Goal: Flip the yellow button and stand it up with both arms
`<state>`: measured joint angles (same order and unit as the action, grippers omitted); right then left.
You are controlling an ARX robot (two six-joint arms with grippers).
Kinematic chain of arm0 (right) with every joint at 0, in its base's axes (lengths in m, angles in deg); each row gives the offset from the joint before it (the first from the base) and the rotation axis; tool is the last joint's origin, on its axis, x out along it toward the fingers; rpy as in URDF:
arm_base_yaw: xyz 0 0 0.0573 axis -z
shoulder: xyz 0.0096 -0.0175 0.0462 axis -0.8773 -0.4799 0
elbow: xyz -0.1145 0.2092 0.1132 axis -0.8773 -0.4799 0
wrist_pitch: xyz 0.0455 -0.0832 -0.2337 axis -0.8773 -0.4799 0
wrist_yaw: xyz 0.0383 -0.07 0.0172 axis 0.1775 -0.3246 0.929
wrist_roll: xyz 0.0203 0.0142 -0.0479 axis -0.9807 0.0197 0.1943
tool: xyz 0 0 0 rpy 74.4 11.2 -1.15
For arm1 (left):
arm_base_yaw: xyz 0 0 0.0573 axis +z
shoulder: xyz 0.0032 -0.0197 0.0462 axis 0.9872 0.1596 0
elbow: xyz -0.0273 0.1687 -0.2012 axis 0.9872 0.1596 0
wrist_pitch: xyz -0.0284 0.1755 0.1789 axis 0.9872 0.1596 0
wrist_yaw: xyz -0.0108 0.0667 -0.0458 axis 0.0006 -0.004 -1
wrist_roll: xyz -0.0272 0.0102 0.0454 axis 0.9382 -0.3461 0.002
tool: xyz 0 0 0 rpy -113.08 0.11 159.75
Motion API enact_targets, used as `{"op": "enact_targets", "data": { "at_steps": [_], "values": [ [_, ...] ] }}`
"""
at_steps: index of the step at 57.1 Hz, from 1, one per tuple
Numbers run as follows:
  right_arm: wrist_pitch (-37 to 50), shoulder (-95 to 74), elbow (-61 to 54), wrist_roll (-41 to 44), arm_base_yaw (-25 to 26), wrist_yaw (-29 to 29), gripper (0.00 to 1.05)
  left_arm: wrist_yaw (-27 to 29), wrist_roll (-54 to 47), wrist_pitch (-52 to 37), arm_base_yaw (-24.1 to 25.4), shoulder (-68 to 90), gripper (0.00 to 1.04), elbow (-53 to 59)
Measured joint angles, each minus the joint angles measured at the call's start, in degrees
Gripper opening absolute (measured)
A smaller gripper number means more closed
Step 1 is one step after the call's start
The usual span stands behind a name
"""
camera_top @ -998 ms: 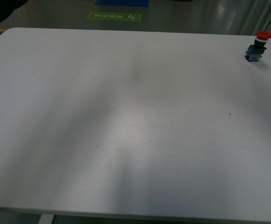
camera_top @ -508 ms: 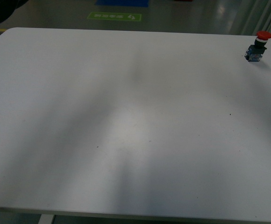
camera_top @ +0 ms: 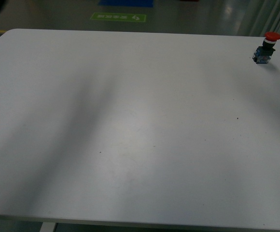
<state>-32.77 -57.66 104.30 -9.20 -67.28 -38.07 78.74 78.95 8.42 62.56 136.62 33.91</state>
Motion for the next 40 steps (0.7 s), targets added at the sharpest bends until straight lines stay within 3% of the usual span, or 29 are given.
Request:
{"op": "enact_targets", "data": {
  "at_steps": [13, 40],
  "values": [
    [-0.3, 5.9, -5.0, 2.4, -1.4, -0.8, 0.35, -5.1, -9.8, -2.5, 4.2, -8.7, 0.04, 13.1],
    [-2.0, 11.3, -9.9, 5.2, -3.2, -4.3, 0.35, -11.8, -11.7, -0.2, 11.3, -26.1, 0.04, 28.2]
  ]
}}
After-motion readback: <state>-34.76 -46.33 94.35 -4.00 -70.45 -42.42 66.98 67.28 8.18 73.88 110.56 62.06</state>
